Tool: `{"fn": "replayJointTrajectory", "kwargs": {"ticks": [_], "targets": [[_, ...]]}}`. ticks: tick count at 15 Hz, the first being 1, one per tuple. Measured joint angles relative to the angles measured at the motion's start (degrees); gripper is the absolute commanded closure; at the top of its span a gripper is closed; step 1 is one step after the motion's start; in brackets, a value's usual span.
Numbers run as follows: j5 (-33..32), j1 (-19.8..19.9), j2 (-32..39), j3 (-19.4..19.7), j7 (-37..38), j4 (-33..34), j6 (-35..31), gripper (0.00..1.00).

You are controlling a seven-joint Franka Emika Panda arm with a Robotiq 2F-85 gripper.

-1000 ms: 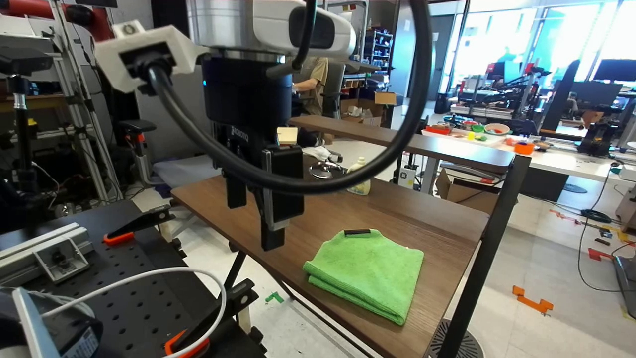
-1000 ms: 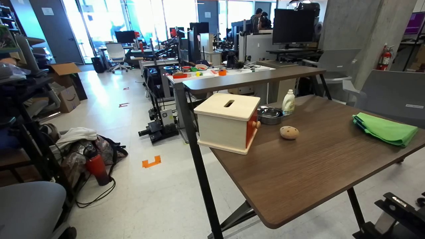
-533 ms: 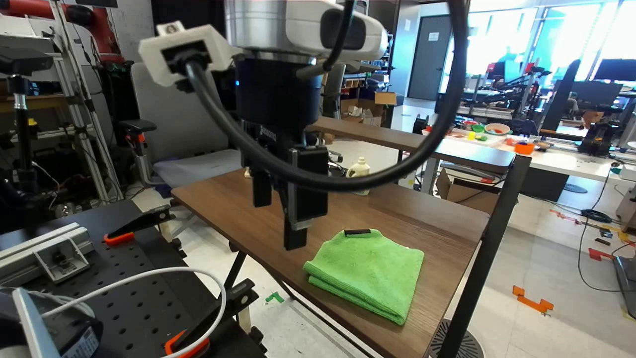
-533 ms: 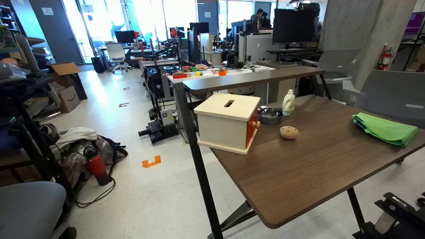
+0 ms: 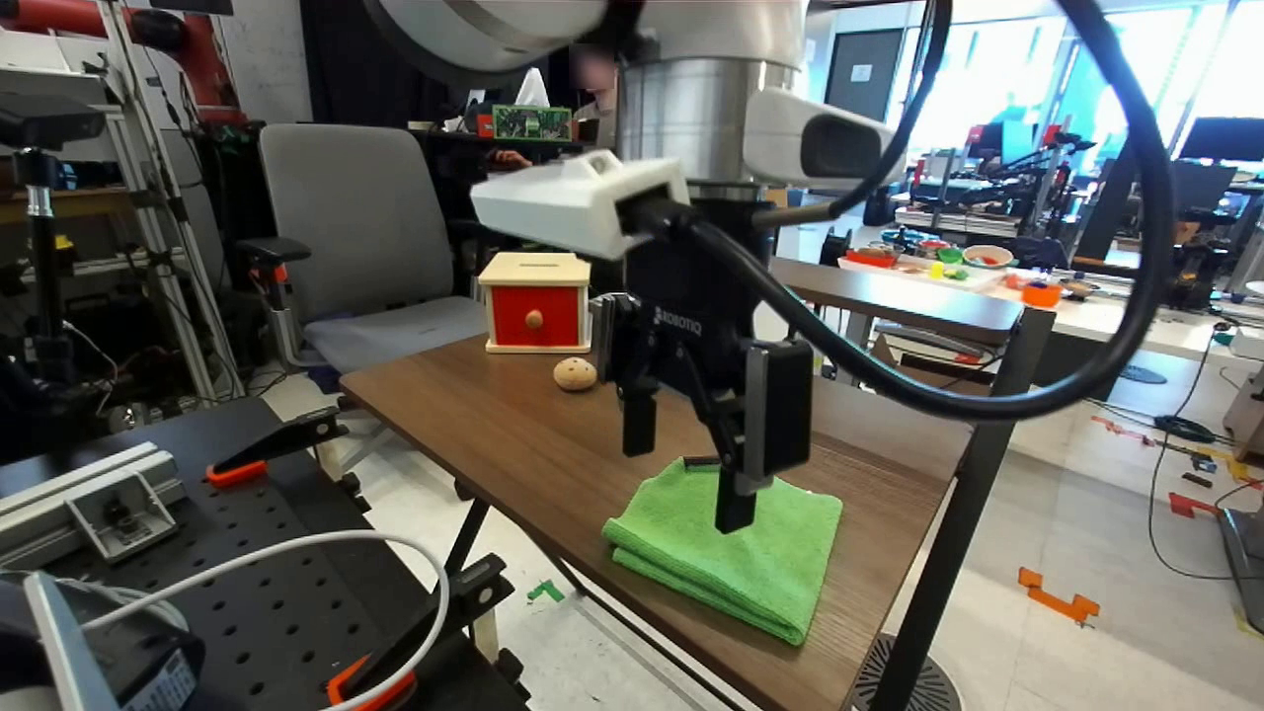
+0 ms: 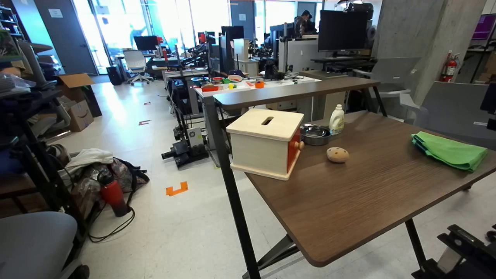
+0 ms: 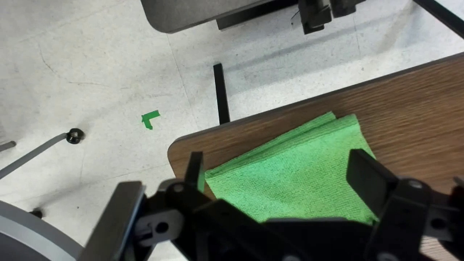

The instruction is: Use the green towel to wipe the right side of the table

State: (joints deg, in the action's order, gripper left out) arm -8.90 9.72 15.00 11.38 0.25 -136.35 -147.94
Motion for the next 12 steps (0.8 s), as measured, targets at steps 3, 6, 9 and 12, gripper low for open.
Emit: {"fn": "replayJointTrajectory", "kwargs": {"ticks": [3, 6, 9, 12], "targets": [[0.08, 0.12, 5.25, -0.11, -3.15, 4.17, -4.17, 0.0], [1.21, 1.71, 7.91, -1.92, -8.33, 5.72, -12.09, 0.0], [7.41, 6.65, 9.83, -8.2, -15.69, 6.02, -18.19, 0.0], [14.18, 14.19, 11.78, -17.6, -22.27, 6.85, -19.33, 0.0]]}}
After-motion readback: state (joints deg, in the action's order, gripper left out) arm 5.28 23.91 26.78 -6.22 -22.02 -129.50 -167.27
